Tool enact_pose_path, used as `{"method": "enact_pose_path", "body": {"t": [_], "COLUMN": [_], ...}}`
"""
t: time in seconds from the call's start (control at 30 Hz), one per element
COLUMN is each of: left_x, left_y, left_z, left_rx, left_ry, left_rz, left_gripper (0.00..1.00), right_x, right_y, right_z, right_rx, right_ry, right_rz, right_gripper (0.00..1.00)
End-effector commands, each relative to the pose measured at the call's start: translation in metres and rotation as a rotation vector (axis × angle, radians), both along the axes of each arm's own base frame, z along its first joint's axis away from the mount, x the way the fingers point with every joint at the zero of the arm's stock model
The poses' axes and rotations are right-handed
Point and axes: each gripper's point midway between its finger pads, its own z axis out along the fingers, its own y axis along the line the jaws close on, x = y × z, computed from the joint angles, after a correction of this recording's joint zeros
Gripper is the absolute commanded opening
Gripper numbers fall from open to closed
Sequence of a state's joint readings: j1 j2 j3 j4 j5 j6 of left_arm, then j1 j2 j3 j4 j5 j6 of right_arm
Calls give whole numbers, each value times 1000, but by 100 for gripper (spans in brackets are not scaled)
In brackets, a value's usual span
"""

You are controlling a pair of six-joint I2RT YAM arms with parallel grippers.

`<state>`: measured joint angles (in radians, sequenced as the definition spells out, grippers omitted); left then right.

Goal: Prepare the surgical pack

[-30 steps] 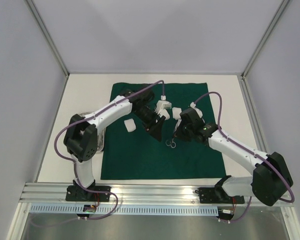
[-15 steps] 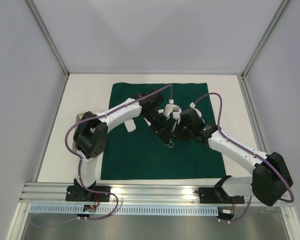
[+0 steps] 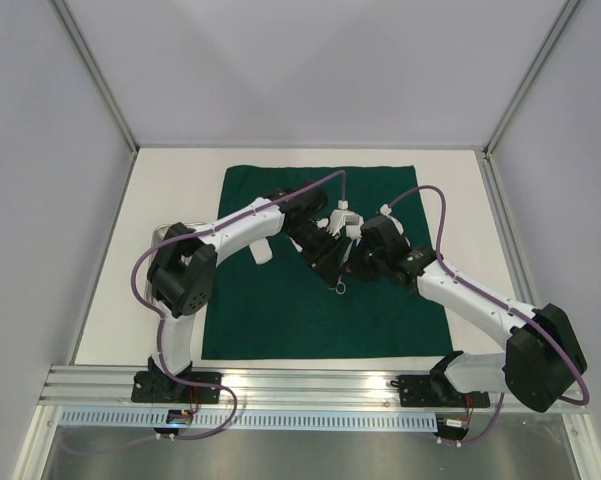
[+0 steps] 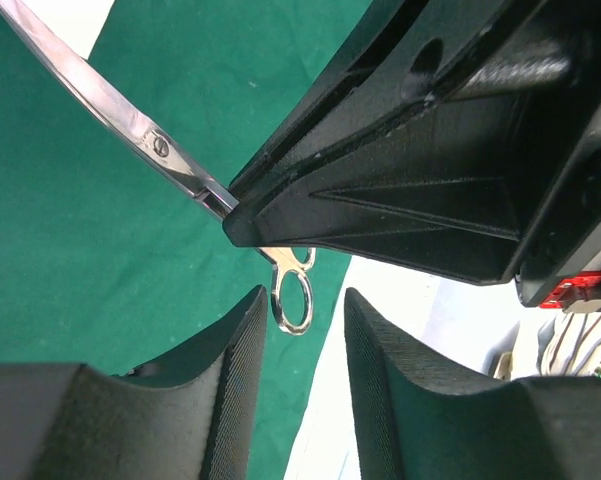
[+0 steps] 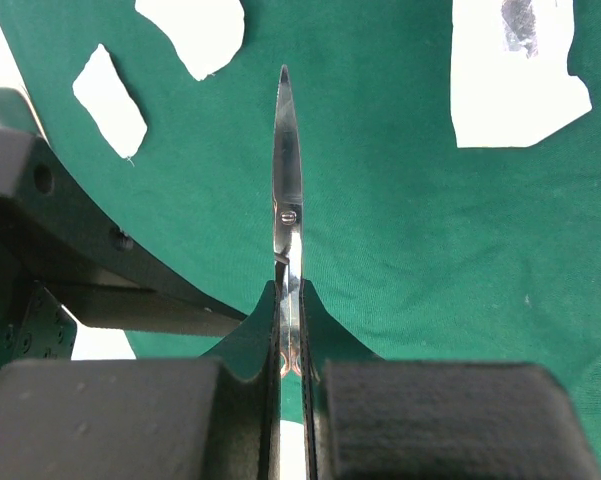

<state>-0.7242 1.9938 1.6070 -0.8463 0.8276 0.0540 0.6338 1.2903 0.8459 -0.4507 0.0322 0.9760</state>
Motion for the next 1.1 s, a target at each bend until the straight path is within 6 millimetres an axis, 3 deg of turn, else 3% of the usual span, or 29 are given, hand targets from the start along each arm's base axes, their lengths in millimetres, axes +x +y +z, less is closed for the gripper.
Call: {"method": "enact_pose_path", "body": {"t": [0.0, 0.1, 0.17, 0.23, 0.37, 0.4, 0.73, 0.9, 1.07], "left_x": [-8, -11, -12, -11, -8, -7, -2, 21, 42], "left_y": [0, 1, 2, 3, 0, 0, 11, 29, 69], "left_z": [6, 3, 0, -3, -1, 0, -25, -36, -27], "left_rx": [-15, -13, -6, 7, 4, 1, 90, 154, 193], "left_ry": [28, 47, 49, 51, 51, 48, 27, -8, -60], "left_rz": [-8, -13, -13, -6, 0, 2, 28, 93, 147], "left_gripper": [45, 44, 37, 28, 2, 0, 0, 0, 0], "right_x": [7, 7, 8, 9, 9, 9, 3, 9, 19], "right_y": [6, 7, 8, 8, 9, 8, 7, 5, -8], "right_z": [13, 13, 14, 14, 13, 12, 2, 20, 46], "right_rx": [44, 48, 52, 55, 59, 59, 57, 19, -64], "right_ry": [-39, -37, -38, -39, -39, -37, 2, -47, -137], "right_rz": [-11, -11, -9, -8, -9, -9, 19, 54, 61], "right_gripper": [0, 0, 0, 1, 1, 0, 1, 13, 24]}}
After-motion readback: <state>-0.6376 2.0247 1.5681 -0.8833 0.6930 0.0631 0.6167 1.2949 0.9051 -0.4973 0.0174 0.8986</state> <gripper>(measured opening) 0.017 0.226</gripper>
